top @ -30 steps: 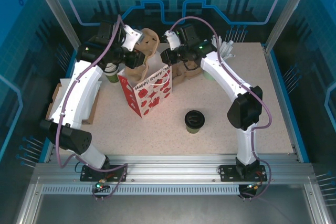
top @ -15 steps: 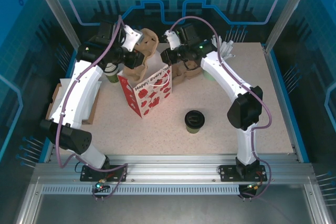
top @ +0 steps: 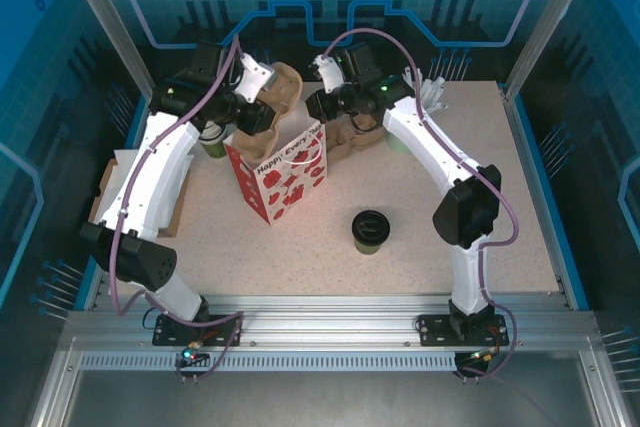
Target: Pack the takeout coffee
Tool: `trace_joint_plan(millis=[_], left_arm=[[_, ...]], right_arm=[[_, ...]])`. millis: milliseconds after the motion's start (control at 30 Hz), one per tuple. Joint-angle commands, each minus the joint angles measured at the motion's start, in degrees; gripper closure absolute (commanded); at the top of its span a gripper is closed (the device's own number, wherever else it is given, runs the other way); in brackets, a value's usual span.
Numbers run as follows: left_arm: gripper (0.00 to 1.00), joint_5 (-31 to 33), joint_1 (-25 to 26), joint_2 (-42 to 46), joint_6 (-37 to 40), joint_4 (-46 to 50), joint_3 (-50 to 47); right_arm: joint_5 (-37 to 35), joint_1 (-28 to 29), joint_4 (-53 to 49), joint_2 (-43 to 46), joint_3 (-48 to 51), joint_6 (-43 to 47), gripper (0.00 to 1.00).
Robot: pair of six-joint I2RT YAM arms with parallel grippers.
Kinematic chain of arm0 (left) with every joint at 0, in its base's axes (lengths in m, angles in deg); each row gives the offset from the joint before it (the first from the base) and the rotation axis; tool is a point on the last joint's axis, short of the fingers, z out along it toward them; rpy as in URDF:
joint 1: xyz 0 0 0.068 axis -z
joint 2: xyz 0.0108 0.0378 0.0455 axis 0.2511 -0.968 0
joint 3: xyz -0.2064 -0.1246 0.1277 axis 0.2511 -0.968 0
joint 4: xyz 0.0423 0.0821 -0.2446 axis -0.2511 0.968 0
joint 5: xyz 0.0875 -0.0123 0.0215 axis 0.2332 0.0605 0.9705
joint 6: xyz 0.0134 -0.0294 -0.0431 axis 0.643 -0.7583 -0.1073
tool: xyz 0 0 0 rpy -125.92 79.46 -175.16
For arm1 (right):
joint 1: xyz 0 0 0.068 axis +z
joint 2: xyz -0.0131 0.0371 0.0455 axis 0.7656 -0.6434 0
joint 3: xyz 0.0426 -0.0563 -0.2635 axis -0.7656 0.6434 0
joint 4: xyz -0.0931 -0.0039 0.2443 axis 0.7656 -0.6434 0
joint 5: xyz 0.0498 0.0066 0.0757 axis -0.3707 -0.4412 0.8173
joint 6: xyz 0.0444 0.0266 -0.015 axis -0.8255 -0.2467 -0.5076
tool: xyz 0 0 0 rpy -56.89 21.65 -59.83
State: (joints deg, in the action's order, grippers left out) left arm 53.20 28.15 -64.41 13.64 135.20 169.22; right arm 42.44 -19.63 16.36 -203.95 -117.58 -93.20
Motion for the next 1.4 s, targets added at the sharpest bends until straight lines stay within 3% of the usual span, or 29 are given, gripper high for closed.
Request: trace_joint_plan(millis=[0, 1367], left_arm=[[0.73, -1.0, -0.4, -0.4, 2.0, 2.7, 0.9], [0.73, 3.8, 2.4, -6.2, 4.0, 9.5, 1.6]], right_arm=[[0.6, -0.6, -1.0, -0.5, -2.3, -1.0, 0.88], [0.6, -1.6, 0.1, -0.3, -1.9, -2.0, 0.94]])
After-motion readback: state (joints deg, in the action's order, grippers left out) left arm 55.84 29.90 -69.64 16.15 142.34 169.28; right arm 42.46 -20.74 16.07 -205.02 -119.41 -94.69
